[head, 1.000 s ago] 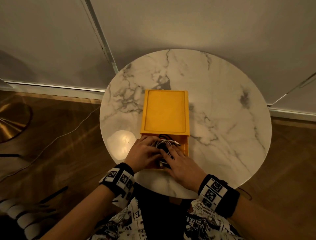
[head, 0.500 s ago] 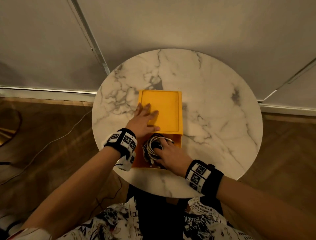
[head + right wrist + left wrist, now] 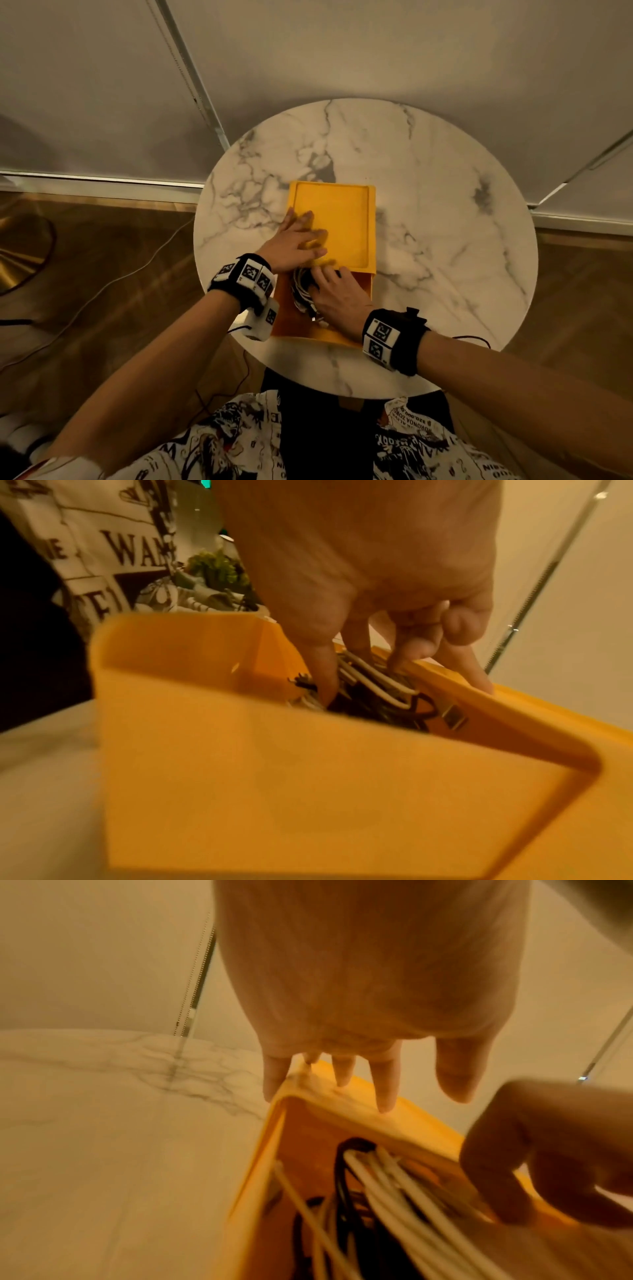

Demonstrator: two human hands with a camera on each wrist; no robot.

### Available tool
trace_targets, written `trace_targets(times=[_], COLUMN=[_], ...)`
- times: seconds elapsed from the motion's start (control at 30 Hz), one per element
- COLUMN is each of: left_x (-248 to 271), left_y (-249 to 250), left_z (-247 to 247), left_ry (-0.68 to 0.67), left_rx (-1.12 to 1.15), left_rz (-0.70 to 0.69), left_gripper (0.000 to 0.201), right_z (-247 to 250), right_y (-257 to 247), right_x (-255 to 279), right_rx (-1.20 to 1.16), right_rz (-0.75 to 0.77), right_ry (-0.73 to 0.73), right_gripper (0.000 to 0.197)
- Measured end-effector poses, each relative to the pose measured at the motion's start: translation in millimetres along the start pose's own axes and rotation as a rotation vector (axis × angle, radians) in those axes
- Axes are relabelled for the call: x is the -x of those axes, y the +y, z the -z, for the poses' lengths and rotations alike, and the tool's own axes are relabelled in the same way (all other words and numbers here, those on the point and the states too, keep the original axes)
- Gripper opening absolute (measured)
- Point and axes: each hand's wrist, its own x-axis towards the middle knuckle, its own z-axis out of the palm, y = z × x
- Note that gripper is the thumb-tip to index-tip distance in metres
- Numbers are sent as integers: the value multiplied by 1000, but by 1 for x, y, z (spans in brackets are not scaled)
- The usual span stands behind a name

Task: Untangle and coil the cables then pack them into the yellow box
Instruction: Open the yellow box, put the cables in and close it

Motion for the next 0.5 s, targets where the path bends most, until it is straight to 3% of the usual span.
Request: trace_targets(times=[0.1, 0.23, 0.4, 0.5], left_x=[24, 51, 45, 45], left_y=[0, -8, -13, -10], left_z=[-5, -35, -49, -54], left_ry=[-13, 5, 148, 215], left_rx=[-113, -270, -270, -216], left_rz=[-157, -235, -224, -191], left_gripper=[67, 82, 81, 77], right_z=[0, -3, -6, -5], right_y=[5, 8, 14, 14], right_x=[1, 3, 9, 17], right_rx=[-135, -301, -421, -395], right_rz=[-28, -85, -107, -90], right_ry=[-23, 10, 31, 65], right_gripper=[34, 38, 66, 56])
